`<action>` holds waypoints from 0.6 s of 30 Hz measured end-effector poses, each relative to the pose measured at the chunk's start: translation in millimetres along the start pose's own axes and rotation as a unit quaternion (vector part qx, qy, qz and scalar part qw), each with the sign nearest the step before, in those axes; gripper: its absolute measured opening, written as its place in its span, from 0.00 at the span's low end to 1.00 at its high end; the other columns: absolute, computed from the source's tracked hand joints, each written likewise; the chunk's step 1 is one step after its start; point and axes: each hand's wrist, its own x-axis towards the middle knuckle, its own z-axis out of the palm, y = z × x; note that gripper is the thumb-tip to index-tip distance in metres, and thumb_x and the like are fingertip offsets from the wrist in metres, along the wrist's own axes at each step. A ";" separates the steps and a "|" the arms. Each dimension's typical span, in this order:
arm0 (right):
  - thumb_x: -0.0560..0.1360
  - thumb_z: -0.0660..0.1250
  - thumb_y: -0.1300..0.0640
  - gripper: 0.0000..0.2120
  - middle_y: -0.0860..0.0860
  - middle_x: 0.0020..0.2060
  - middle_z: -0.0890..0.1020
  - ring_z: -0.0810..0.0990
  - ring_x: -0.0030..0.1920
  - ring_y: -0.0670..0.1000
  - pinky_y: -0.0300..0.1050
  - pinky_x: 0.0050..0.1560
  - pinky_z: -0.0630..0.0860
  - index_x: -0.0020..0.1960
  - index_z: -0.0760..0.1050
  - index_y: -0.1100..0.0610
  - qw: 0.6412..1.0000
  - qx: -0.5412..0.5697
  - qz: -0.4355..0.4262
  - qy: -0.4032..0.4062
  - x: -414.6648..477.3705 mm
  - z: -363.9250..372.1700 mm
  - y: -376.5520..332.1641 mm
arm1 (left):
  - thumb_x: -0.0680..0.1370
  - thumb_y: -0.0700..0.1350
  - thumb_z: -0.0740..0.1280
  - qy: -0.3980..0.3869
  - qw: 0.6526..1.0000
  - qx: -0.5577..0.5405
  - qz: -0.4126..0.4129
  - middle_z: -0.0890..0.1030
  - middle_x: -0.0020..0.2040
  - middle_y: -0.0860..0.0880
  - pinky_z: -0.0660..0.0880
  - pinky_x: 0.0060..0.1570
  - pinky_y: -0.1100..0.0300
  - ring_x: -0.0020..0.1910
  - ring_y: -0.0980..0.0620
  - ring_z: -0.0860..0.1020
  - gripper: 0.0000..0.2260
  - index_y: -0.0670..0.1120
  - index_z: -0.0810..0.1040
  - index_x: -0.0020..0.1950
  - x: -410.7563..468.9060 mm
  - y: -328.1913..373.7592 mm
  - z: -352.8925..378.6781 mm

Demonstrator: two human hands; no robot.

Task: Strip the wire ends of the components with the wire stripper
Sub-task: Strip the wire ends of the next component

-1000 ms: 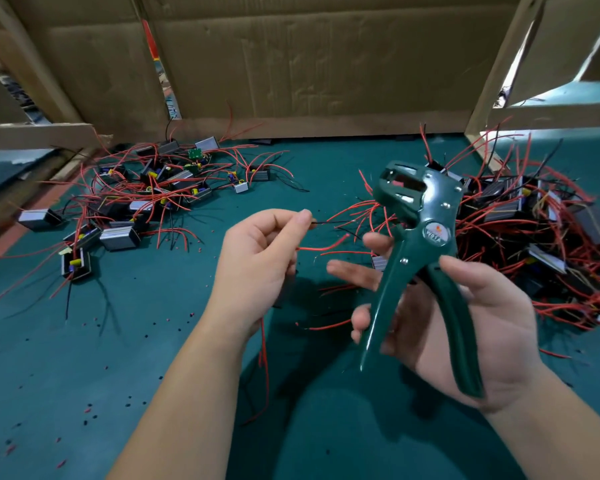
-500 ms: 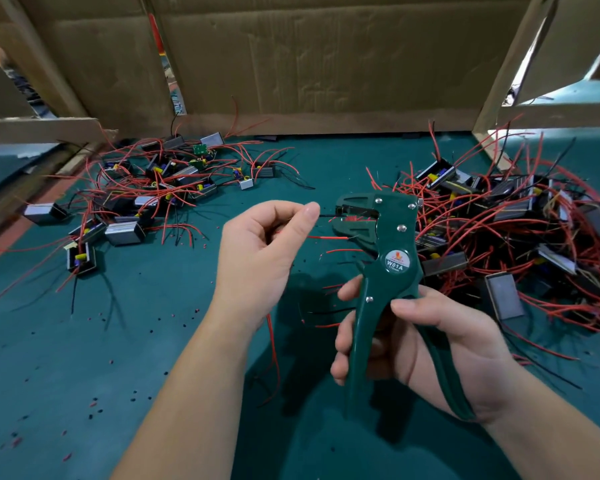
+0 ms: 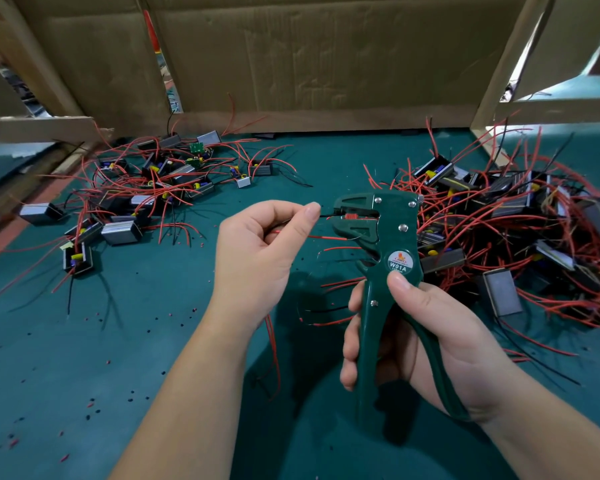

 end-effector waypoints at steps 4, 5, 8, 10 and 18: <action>0.60 0.77 0.39 0.27 0.65 0.36 0.79 0.81 0.35 0.64 0.56 0.38 0.79 0.47 0.79 0.59 1.000 0.005 -0.003 -0.006 0.3 0.0 1.2 | 0.74 0.45 0.72 0.004 1.000 0.003 0.005 0.69 0.27 0.56 0.59 0.25 0.68 0.26 0.57 0.61 0.08 0.48 0.80 0.35 0.6 0.3 -0.7; 0.61 0.77 0.39 0.27 0.65 0.36 0.79 0.81 0.35 0.64 0.56 0.39 0.79 0.47 0.79 0.59 1.000 0.006 -0.003 -0.007 0.5 -0.1 1.4 | 0.74 0.45 0.72 0.004 1.000 0.006 0.008 0.70 0.28 0.54 0.60 0.26 0.67 0.28 0.56 0.61 0.07 0.48 0.80 0.35 0.6 0.4 -0.7; 0.61 0.77 0.40 0.27 0.65 0.37 0.79 0.81 0.36 0.64 0.58 0.40 0.79 0.48 0.79 0.59 1.000 0.008 -0.003 -0.012 0.8 -0.7 1.2 | 0.74 0.45 0.72 0.005 1.000 0.011 0.011 0.71 0.29 0.53 0.61 0.27 0.66 0.29 0.55 0.62 0.07 0.48 0.80 0.36 0.4 0.5 -0.1; 0.62 0.77 0.40 0.27 0.66 0.39 0.80 0.81 0.37 0.64 0.59 0.43 0.79 0.50 0.79 0.59 0.999 0.016 0.000 -0.028 0.3 -1.6 0.5 | 0.74 0.44 0.71 0.006 1.000 0.009 0.008 0.70 0.27 0.56 0.60 0.26 0.68 0.27 0.57 0.61 0.07 0.48 0.80 0.36 0.2 0.4 -0.4; 0.62 0.78 0.42 0.26 0.66 0.40 0.80 0.81 0.39 0.66 0.60 0.45 0.79 0.50 0.79 0.60 0.999 0.030 -0.002 -0.038 -0.5 -3.3 1.2 | 0.75 0.44 0.71 0.012 1.000 -0.002 -0.007 0.66 0.21 0.57 0.58 0.23 0.68 0.23 0.58 0.59 0.09 0.48 0.79 0.35 0.1 1.3 -1.8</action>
